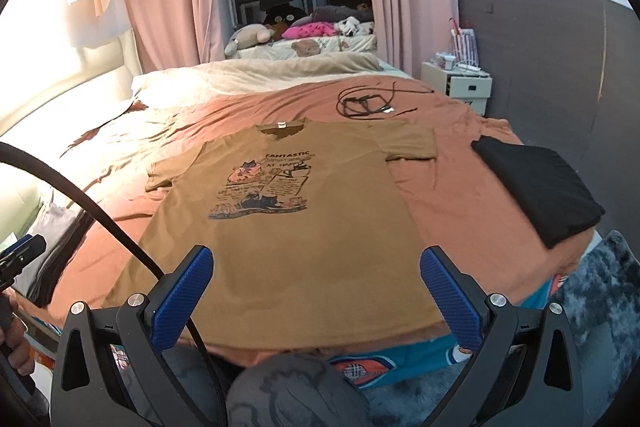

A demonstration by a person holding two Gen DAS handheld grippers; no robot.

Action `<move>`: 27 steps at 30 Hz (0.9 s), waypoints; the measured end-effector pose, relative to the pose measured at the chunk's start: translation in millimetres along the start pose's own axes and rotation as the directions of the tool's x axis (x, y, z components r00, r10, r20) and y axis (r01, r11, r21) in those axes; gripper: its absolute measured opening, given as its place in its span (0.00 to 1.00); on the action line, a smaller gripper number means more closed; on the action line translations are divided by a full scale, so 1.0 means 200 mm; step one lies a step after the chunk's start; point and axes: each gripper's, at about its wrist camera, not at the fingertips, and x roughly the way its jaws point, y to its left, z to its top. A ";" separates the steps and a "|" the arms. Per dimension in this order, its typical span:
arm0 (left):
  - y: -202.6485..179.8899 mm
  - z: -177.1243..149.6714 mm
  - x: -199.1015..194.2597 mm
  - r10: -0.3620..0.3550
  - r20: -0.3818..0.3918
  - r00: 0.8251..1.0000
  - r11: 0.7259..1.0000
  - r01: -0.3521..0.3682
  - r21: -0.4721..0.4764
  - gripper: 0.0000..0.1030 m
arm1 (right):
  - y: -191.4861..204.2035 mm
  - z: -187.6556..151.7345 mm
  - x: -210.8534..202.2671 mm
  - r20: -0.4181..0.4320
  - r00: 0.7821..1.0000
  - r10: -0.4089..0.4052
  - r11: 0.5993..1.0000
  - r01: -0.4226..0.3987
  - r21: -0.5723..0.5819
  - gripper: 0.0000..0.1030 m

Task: Fold small clothes
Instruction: 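Move both tools down toward the side edge of the olive T-shirt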

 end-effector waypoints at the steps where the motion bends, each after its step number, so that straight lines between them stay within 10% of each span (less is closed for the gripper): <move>1: 0.02 0.02 0.03 0.002 -0.003 1.000 1.000 -0.002 -0.006 1.00 | 0.00 0.02 0.03 -0.004 1.000 0.002 1.000 -0.002 -0.003 1.00; 27: 0.37 0.58 0.58 0.111 -0.031 0.993 0.992 -0.113 -0.049 0.96 | 0.21 0.60 0.82 0.011 0.994 0.111 0.982 -0.108 -0.157 1.00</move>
